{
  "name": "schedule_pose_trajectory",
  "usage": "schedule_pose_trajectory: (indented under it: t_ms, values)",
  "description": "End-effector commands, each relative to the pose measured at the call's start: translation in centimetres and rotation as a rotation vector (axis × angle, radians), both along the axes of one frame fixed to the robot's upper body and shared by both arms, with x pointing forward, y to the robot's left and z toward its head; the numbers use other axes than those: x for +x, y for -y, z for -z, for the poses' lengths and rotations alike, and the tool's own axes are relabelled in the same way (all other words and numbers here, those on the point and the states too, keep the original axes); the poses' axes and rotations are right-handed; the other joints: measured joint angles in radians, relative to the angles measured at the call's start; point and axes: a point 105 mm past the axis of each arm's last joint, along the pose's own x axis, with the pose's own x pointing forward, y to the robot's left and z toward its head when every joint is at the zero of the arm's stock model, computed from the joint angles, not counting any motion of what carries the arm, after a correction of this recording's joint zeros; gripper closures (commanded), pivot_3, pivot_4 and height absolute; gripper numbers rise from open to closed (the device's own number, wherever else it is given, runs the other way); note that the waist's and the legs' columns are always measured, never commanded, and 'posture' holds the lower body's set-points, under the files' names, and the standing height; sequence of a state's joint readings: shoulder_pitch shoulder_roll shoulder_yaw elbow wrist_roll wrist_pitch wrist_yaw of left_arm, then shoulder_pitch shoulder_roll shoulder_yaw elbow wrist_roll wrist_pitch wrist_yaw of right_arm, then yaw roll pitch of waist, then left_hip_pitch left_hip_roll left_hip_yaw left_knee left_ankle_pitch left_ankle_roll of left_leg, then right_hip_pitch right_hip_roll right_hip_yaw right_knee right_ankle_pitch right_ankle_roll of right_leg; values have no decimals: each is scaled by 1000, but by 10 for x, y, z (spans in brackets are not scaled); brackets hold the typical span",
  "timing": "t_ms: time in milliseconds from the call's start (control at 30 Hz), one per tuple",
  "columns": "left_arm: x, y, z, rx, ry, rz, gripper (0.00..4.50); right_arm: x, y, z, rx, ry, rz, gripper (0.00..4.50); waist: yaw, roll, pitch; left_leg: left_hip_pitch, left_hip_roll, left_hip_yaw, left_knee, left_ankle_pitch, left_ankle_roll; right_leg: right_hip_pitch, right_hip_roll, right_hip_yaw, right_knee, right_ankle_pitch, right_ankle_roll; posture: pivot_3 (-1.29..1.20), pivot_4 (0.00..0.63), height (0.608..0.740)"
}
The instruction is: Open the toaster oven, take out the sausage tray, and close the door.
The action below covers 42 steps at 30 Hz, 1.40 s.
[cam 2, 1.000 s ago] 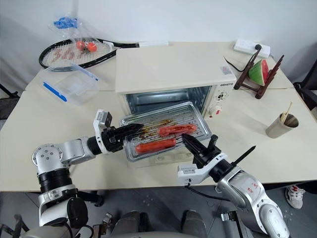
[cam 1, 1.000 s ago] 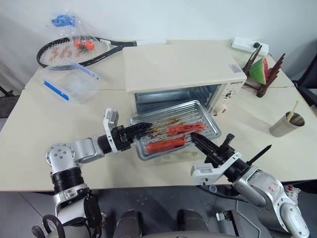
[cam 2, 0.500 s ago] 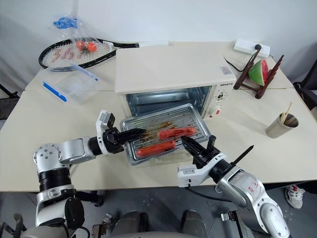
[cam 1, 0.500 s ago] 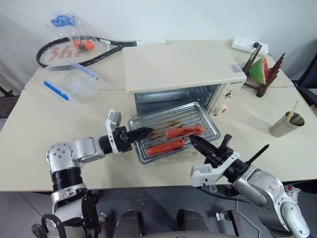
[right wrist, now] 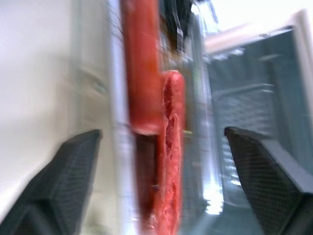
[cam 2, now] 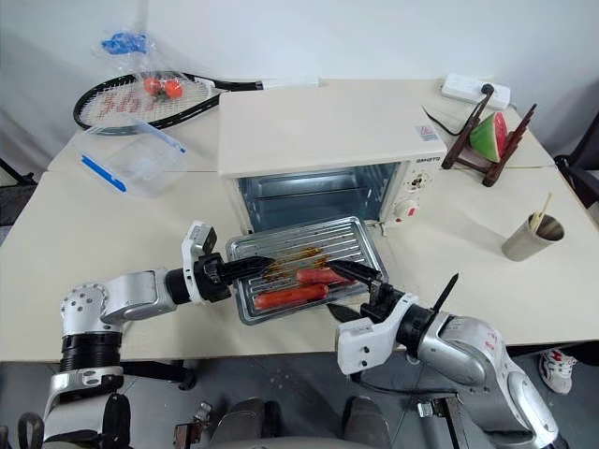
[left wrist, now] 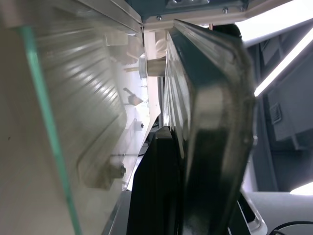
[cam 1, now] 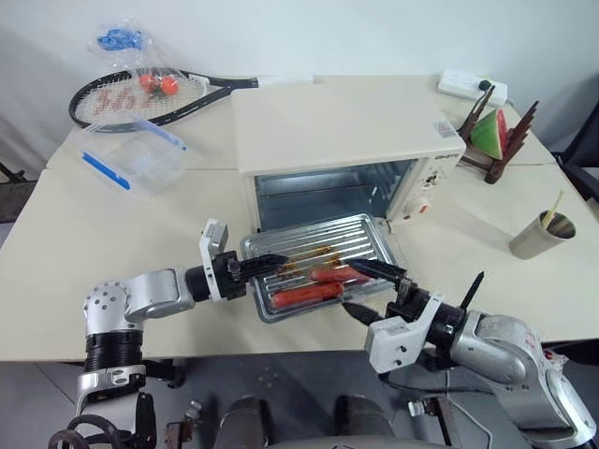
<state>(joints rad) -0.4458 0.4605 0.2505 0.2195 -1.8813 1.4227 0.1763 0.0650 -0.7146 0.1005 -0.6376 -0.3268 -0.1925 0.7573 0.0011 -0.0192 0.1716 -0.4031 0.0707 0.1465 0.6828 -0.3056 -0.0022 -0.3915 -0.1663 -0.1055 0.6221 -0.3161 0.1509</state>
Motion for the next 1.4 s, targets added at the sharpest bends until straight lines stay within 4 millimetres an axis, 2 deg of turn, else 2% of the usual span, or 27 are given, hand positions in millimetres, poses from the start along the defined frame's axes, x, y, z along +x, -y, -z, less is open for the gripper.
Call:
schedule_pose_trajectory:
  t_ms: [33,167,267,500,633,867,967,1133,1300,1400]
  values:
    - [-6,-3,-10,-50,16,17,4500,-3,13,-11,57,-116,-8,26,-1,0,0,0,0,0,0,0,0,0,0,0,0,0,0,0,150,740]
    - [-10,-13,-7,-80,-4,25,4500,4,33,-25,115,-239,38,26,-1,0,0,1,0,0,0,0,0,0,0,1,0,0,0,0,150,740]
    - [-13,-17,-6,-93,-8,28,4500,4,39,-30,128,-306,49,26,0,0,0,1,0,0,0,0,0,0,0,0,0,0,-1,0,150,740]
    - [-23,-46,-1,-167,-26,-46,4500,17,83,-36,123,-453,172,26,-1,0,0,0,0,1,-1,0,0,0,0,0,-1,0,-1,0,150,740]
    - [-38,-61,1,-146,-22,-60,4500,34,105,-37,147,-476,242,26,-6,0,0,1,0,1,-1,0,0,-1,0,1,-1,-1,-1,0,150,740]
    - [-56,-72,0,-137,13,-97,4500,46,130,-20,137,-565,290,26,-2,0,0,0,0,1,-1,0,0,-1,0,1,-1,-1,-1,0,150,740]
    - [-69,-81,0,-126,40,-152,4500,60,141,-11,119,-569,307,26,-6,1,1,0,0,1,-1,0,0,-1,0,1,-1,-1,-1,0,150,740]
    - [-90,-93,1,-110,65,-248,4500,76,143,1,116,-600,301,26,-16,3,2,0,1,2,-2,0,0,-2,0,1,-1,-1,-2,0,150,740]
    - [-97,-101,2,-107,95,-369,4500,86,147,11,118,-623,325,26,-12,4,2,0,0,2,-1,0,0,-2,0,1,-2,-1,-2,0,150,740]
    - [-104,-106,7,-109,91,-481,4500,90,149,22,87,-610,325,623,-15,4,2,0,0,1,-1,-1,0,-1,-1,1,-2,-1,-3,0,150,740]
